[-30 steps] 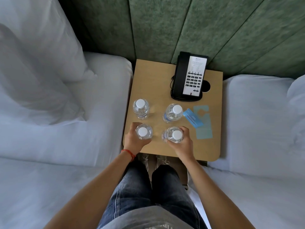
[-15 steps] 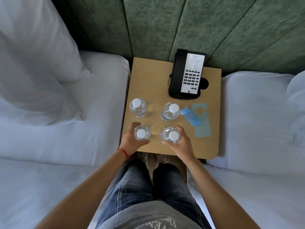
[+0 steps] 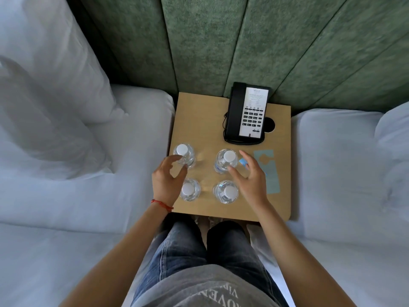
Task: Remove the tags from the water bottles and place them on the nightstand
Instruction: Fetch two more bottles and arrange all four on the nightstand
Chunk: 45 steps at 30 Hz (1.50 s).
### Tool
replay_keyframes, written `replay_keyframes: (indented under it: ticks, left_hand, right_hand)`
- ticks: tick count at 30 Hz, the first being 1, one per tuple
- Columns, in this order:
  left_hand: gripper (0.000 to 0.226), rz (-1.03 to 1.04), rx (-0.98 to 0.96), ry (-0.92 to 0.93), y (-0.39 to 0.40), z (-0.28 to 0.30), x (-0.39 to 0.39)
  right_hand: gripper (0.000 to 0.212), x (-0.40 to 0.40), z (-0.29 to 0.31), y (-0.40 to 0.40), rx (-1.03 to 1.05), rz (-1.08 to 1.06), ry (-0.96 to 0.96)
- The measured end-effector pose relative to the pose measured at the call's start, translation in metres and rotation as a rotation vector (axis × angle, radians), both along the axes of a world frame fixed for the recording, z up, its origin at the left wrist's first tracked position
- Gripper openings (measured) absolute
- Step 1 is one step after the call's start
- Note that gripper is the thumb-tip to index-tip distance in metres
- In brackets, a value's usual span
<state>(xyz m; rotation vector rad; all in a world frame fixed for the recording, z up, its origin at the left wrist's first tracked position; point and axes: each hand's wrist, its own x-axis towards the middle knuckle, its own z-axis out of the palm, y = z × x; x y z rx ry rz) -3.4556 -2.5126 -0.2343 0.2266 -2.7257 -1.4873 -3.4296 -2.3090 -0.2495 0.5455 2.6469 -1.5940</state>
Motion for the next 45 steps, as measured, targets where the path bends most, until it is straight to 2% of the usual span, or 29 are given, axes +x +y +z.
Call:
replay_keyframes:
  ticks: [3, 6, 9, 12, 24, 28, 40, 45]
  left_hand:
    - [0.038, -0.027, -0.039, -0.027, -0.002, -0.001, -0.022]
    - [0.053, -0.106, -0.045, -0.205, -0.004, -0.012, -0.039]
    - [0.048, -0.122, -0.023, -0.272, -0.005, -0.023, -0.049]
    - [0.041, -0.097, 0.001, -0.262, -0.007, -0.029, -0.054]
    - [0.041, -0.067, -0.008, -0.200, -0.004, -0.042, -0.078]
    - [0.039, -0.057, 0.006, -0.232, 0.001, -0.042, -0.101]
    - [0.039, -0.129, 0.028, -0.149, 0.024, -0.035, -0.200]
    - [0.038, -0.132, -0.019, -0.124, 0.030, -0.042, -0.233]
  right_hand:
    - [0.052, -0.014, -0.006, 0.001, 0.010, 0.013, -0.031]
    - [0.048, -0.022, -0.016, 0.000, 0.032, 0.052, -0.046]
    - [0.045, -0.026, -0.025, -0.001, 0.045, 0.057, -0.062]
    - [0.044, -0.031, -0.031, -0.001, 0.038, 0.038, -0.069]
    - [0.037, -0.060, -0.032, 0.003, 0.068, -0.006, 0.024]
    - [0.036, -0.080, -0.032, 0.007, 0.075, -0.027, 0.015]
    - [0.031, -0.178, -0.028, 0.010, 0.033, 0.012, 0.097]
    - [0.031, -0.212, -0.030, 0.006, 0.053, 0.050, 0.159]
